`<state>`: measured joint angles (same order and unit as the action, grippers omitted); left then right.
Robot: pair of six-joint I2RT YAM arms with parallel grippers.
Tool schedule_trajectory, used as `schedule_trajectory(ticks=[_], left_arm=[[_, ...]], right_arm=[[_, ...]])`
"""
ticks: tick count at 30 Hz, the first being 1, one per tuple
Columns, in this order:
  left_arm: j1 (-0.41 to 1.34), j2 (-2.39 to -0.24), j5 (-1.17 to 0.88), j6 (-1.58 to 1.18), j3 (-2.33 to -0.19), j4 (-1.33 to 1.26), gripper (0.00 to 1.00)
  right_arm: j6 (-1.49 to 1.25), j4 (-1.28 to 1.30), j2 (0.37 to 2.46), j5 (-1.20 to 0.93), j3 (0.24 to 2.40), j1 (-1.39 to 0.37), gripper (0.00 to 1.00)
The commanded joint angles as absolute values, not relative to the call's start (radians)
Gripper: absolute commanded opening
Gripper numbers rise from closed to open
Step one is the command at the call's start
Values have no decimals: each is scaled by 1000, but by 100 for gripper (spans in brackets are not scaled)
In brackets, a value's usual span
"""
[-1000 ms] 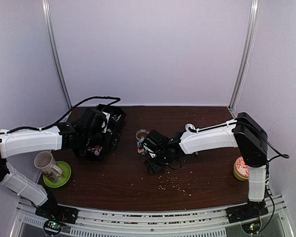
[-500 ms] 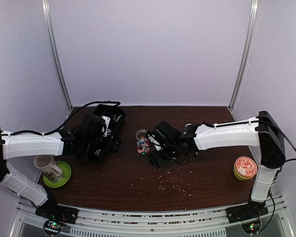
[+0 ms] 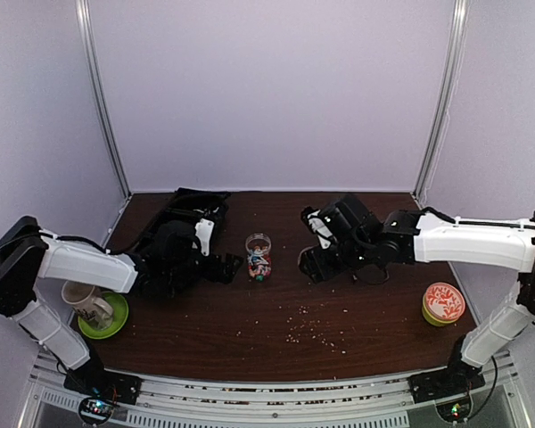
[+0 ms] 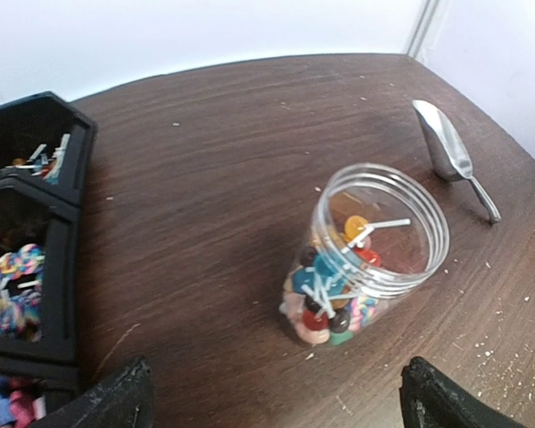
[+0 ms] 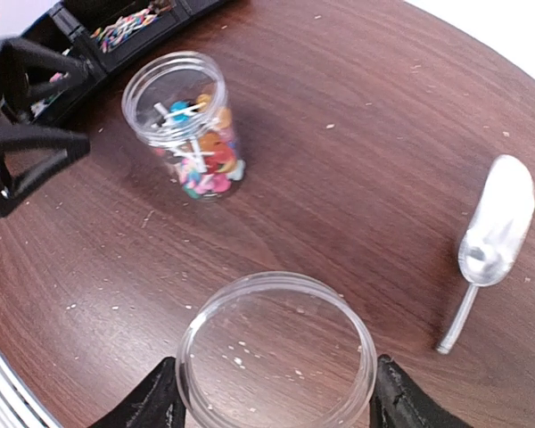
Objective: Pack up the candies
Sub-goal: Move the packing bottle to the center of the board.
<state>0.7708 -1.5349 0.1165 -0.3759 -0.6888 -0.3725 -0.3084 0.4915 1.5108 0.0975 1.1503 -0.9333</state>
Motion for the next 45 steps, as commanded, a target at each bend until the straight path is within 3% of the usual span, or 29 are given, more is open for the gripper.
schedule_trajectory(ticks=[1,16,28,35,45], left_arm=[[763,-1634,-5,-344,-654,-679,98],[763,-2047,-158,-206,-614,-1232,98],[760,-2256,-71,-191,-696,-1454,98],[746,-2305,-107,-190,-767,-1422,98],[745,-2327,-225,-162,-839,-1357,86]], right_arm=[[-284,526,1408,142,1124,-898,66],[-242,593,1270,156,1145,-847,66],[-248,613,1243,156,1145,-845,65],[-245,626,1239,159,1157,-845,65],[-241,638,1250,155,1174,-846,65]])
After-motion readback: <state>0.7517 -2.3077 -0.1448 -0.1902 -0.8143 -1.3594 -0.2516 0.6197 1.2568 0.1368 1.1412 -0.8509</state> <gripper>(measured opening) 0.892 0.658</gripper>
